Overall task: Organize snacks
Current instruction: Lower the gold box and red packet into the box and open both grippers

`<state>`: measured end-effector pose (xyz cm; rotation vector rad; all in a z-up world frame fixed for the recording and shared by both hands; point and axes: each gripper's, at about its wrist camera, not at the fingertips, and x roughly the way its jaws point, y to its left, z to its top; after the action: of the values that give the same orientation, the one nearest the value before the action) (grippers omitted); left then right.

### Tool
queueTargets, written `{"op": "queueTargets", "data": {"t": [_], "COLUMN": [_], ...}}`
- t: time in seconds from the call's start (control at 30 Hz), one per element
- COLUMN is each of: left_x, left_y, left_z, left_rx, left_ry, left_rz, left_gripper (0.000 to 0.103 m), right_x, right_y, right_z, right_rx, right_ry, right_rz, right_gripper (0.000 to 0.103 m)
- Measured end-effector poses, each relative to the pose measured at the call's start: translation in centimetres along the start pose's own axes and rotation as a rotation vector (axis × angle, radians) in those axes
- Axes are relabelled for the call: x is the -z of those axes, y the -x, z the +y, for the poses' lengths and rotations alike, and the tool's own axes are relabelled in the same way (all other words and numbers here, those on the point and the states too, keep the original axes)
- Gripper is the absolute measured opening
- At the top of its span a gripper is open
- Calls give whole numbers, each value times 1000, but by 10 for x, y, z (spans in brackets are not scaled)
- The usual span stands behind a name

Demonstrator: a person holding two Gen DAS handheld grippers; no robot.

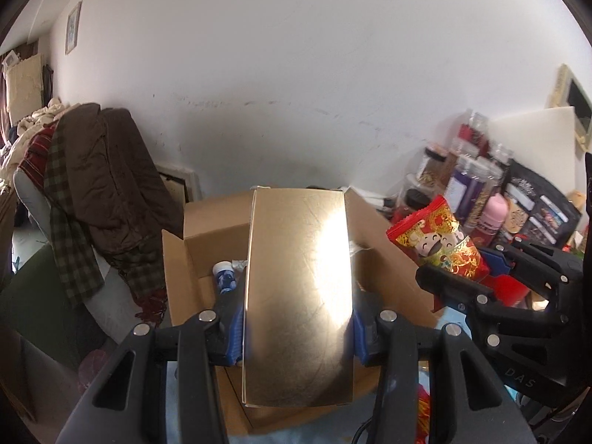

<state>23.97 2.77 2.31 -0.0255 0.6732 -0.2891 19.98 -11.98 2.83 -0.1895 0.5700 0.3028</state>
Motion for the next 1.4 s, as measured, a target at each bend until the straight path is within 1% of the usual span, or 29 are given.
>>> {"op": "queueTargets", "data": {"t": [0.1, 0.3, 0.4, 0.53, 0.63, 0.73, 0.87, 0.97, 1.03, 1.2, 1.27, 1.4], "left_x": [-1, 2, 6, 13, 18, 23, 29, 34, 36, 35, 33, 25], "left_y": [-19, -48, -61, -74, -83, -90, -100, -107, -109, -103, -99, -83], "left_z": [2, 4, 3, -1, -4, -6, -8, -8, -8, -12, -11, -14], "left_rx": [-25, -38, -35, -39, -47, -60, -78, -91, -104, -164, -167, -176], "left_ry": [-12, -26, -33, -47, -61, -81, -83, -80, -81, -95, -87, -88], "left_rz": [35, 110, 161, 219, 257, 293, 350, 390, 394, 371, 364, 322], "left_gripper": [44, 44, 44, 44, 44, 44, 44, 45, 46, 46, 46, 46], "right_x": [-3, 4, 10, 17, 22, 28, 35, 38, 40, 42, 42, 38], "right_y": [-21, -59, -75, -85, -93, -101, -109, -111, -113, -113, -109, -97], "right_z": [-5, -12, -18, -19, -20, -19, -17, -17, -18, -21, -23, -27], "right_rx": [-13, -38, -79, -102, -94, -103, -97, -91, -80, -44, -43, -32], "right_ry": [-7, -30, -65, -85, -77, -73, -63, -65, -60, -62, -72, -75], "right_rz": [28, 105, 148, 197, 234, 274, 305, 320, 338, 363, 360, 341], "right_gripper": [34, 34, 34, 34, 34, 35, 38, 38, 38, 38, 38, 38]}}
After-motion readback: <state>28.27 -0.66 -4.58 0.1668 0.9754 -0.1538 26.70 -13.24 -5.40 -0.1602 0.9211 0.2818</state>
